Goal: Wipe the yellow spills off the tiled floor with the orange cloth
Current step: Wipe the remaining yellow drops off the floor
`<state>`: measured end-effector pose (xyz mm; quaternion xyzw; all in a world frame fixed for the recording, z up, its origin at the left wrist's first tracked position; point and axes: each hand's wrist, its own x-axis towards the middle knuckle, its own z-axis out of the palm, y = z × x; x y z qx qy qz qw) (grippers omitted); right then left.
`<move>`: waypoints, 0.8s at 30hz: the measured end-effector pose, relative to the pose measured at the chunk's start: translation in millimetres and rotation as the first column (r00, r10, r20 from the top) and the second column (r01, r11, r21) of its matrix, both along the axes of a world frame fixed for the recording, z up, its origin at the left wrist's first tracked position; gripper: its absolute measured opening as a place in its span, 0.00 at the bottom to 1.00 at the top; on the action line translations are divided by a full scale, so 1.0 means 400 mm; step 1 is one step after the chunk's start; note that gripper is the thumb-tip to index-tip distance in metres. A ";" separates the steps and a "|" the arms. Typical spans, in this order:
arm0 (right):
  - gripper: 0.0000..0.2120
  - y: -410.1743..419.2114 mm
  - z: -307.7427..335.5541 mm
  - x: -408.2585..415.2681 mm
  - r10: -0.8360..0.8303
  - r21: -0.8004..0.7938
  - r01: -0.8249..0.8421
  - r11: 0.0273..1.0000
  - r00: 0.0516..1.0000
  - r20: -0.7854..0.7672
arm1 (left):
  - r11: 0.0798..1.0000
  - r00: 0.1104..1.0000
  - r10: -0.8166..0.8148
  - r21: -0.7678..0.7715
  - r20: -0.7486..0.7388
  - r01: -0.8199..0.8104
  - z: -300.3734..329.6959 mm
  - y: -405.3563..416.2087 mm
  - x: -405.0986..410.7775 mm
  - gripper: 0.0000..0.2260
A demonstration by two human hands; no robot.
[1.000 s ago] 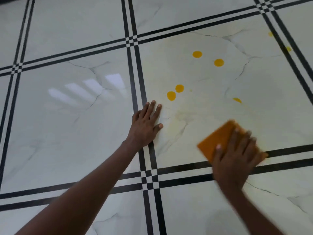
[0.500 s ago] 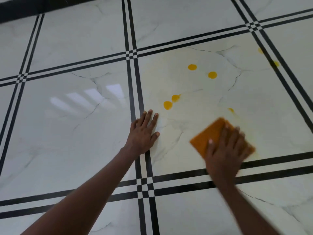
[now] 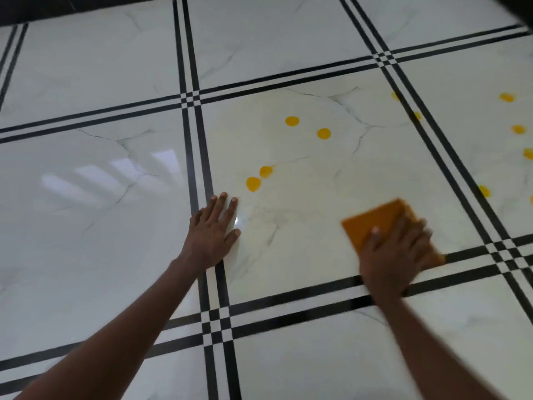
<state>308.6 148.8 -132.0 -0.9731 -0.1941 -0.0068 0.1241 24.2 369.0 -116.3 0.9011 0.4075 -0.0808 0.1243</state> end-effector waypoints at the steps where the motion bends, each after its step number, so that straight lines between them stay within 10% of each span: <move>1: 0.32 -0.062 0.011 -0.108 -0.040 -0.042 0.039 0.998 0.999 -0.014 | 1.000 1.000 0.004 0.000 -0.012 -0.004 0.000 -0.005 0.002 0.32; 5: 0.35 -0.090 0.024 -0.447 0.184 0.017 -0.183 0.983 0.976 -0.117 | 1.000 1.000 0.021 0.001 -0.019 -0.021 -0.009 -0.012 0.006 0.33; 9: 0.35 0.143 0.010 -0.269 0.592 -0.030 -0.596 0.802 0.801 -0.086 | 1.000 1.000 0.007 -0.005 -0.020 -0.007 -0.006 0.004 -0.003 0.32; 13: 0.33 0.164 -0.026 -0.042 0.384 -0.050 -0.384 0.922 0.923 -0.022 | 1.000 0.999 -0.002 -0.004 -0.039 0.002 0.004 0.009 0.004 0.33; 17: 0.34 -0.045 0.019 -0.254 -0.023 -0.048 0.018 0.999 0.994 -0.107 | 1.000 0.998 0.013 -0.022 -0.054 -0.014 0.012 -0.004 0.015 0.33; 21: 0.36 -0.078 0.030 -0.543 0.220 -0.019 -0.227 0.974 0.959 -0.180 | 0.999 0.998 0.007 -0.034 -0.056 -0.009 0.014 0.001 0.004 0.33; 24: 0.36 0.022 0.008 -0.386 0.506 -0.039 -0.512 0.858 0.856 -0.109 | 0.998 0.998 -0.024 -0.052 -0.059 0.021 0.021 0.021 -0.006 0.34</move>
